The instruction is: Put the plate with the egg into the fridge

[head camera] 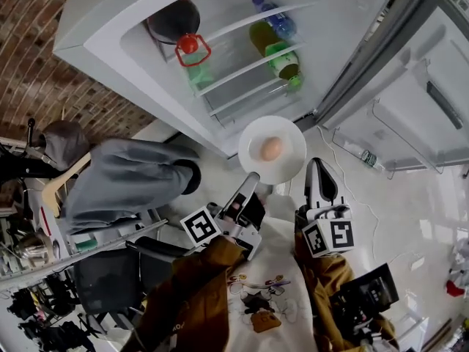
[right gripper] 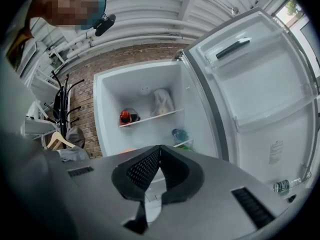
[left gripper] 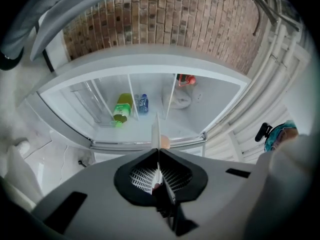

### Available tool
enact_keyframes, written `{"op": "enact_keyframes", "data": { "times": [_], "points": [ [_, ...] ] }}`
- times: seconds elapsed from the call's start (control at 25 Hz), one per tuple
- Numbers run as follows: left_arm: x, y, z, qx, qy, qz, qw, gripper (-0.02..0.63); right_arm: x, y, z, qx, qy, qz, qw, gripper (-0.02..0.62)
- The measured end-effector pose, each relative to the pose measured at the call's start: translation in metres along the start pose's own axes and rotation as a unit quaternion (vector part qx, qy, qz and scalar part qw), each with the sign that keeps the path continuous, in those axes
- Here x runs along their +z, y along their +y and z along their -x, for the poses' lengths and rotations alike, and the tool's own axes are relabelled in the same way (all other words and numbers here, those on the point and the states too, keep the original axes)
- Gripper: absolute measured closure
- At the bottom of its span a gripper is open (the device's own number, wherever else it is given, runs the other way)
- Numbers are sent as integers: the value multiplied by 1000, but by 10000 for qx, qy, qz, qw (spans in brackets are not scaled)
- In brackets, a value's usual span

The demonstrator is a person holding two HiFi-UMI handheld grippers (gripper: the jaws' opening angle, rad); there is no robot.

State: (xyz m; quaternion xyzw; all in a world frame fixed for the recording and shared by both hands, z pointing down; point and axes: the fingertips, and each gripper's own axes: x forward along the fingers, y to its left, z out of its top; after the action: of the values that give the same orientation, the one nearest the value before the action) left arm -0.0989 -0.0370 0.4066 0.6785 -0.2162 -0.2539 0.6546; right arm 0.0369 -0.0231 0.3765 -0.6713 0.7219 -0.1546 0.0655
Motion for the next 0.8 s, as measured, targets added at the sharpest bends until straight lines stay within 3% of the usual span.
{"op": "enact_keyframes", "data": {
  "times": [0.4, 0.8],
  "points": [
    [9, 11, -53, 88, -83, -65, 9999, 589, 11, -44, -53, 114, 85, -74, 9999, 591],
    [15, 23, -91, 139, -465, 57, 9988, 589, 20, -72, -89, 424, 158, -25, 9990, 591]
  ]
}}
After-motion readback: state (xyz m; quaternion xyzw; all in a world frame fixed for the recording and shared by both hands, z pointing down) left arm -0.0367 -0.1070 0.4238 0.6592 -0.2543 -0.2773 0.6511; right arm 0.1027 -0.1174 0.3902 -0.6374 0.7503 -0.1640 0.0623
